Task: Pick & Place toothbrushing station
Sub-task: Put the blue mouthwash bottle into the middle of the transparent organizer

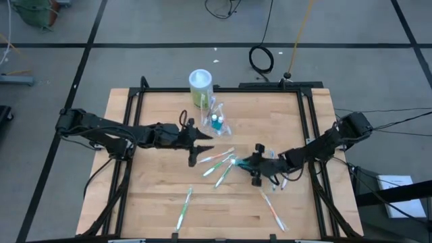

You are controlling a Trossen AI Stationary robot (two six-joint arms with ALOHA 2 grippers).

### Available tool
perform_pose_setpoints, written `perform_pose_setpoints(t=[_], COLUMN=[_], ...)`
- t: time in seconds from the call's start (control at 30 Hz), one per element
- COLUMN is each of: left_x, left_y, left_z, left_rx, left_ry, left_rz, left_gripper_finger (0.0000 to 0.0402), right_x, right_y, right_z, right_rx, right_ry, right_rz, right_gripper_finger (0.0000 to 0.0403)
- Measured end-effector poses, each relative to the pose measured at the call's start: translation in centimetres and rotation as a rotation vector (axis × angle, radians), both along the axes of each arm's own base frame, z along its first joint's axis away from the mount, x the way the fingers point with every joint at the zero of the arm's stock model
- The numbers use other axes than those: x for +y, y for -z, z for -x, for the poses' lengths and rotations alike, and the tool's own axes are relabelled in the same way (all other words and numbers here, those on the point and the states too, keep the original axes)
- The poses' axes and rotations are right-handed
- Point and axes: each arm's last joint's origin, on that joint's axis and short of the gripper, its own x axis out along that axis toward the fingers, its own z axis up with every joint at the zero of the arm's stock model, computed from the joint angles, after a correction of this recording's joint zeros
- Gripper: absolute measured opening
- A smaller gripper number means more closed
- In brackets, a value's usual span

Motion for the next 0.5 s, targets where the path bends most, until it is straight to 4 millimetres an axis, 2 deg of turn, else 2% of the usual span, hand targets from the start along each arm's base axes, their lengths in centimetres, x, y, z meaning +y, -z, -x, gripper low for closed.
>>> perform_pose_setpoints(t=[0.17,0.3,0.5], left_x=[-0.5,-0.5,-0.3], left_y=[1.7,3.5,5.8], left_z=[-0.9,-1.8,-3.6], left_rx=[0.056,0.096,0.058], left_ry=[-0.04,-0.14,-0.237], left_rz=[0.224,0.382,0.458], left_gripper_finger=[0.0177,0.0177,0.0177], right_x=[-1.5,-2.6,-3.4], right_y=[-1.6,-2.5,-2.6], right_z=[-1.4,-1.8,-2.0], right_rx=[-0.133,-0.145,-0.137], right_ry=[-0.053,0.026,0.044], right_rz=[0.246,0.501,0.525], right_gripper_finger=[0.015,0.0149,0.0151])
